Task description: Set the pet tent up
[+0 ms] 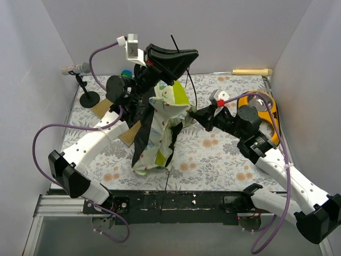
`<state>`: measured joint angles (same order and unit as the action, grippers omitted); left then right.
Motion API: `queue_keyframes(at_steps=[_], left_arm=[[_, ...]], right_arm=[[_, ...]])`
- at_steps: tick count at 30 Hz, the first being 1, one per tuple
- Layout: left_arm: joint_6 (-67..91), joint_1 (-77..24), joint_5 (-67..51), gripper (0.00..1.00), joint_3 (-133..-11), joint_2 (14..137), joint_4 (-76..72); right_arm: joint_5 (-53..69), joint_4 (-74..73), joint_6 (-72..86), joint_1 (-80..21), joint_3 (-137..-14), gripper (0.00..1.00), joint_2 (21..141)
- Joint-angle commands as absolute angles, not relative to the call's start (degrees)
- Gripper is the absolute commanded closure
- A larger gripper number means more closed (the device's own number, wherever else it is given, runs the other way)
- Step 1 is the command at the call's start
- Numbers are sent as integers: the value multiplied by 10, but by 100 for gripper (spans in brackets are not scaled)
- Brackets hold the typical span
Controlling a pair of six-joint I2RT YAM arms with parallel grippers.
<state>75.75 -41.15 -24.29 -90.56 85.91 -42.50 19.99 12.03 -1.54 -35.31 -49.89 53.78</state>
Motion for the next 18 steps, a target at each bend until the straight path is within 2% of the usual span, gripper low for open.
queue_keyframes(at_steps=[1,8,18], left_arm=[[787,-425,-338,100,-792,897,-270],[805,-423,-345,100,-735,876,-294],[822,-370,-322,100,-907,912,-284]], right_arm=[[221,156,-25,-361,-543,97,523],[237,111,-16,-360,-578,99,521],[259,-106,-38,-360,-724,99,500]])
